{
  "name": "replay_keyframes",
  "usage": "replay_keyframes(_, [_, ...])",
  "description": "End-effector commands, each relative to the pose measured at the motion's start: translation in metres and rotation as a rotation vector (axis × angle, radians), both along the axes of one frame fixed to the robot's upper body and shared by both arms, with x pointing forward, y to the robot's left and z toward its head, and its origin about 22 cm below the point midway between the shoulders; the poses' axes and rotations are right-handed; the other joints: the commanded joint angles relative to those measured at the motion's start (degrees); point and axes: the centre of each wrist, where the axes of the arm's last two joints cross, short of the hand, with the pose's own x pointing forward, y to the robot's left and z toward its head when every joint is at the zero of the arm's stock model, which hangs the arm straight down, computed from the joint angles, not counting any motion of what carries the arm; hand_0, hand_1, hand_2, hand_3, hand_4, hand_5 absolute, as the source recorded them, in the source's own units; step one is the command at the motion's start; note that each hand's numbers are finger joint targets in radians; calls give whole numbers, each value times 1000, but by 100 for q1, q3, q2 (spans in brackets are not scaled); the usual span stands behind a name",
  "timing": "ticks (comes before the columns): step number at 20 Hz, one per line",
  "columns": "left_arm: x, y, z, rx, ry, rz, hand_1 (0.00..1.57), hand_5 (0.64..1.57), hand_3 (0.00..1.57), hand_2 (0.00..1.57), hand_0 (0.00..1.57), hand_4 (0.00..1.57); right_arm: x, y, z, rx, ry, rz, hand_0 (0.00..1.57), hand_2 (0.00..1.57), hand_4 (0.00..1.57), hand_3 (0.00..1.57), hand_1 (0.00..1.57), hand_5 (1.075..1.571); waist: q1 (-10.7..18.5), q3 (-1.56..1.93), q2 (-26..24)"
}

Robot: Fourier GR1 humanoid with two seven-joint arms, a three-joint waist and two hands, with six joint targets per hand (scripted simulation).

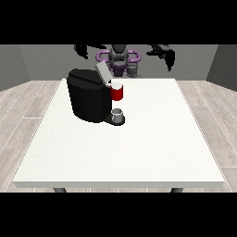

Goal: Insert the coffee pod into the coffee machine and close the lid

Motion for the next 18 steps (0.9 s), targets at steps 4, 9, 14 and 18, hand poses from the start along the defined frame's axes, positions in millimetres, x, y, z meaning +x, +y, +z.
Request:
replay_keyframes(4, [-22,8,10,40,-27,14,0,1571,0,0,0,0,13,-3,-9,45,16,5,0,0,0,0,0,1571,0,1,324])
replay_keyframes(9, [-25,-12,23,33,-56,26,0,1571,0,0,0,0,34,-7,3,21,13,32,0,0,0,0,0,1571,-34,0,541])
replay_keyframes(14, [-20,12,32,33,-105,51,0,1571,0,0,0,0,48,23,15,3,0,34,0,0,0,0,0,1571,-142,-1,776])
replay_keyframes(18, [-14,5,50,33,-103,54,0,1571,0,0,0,0,55,28,15,-34,-6,55,0,0,0,0,0,1571,-120,0,832])
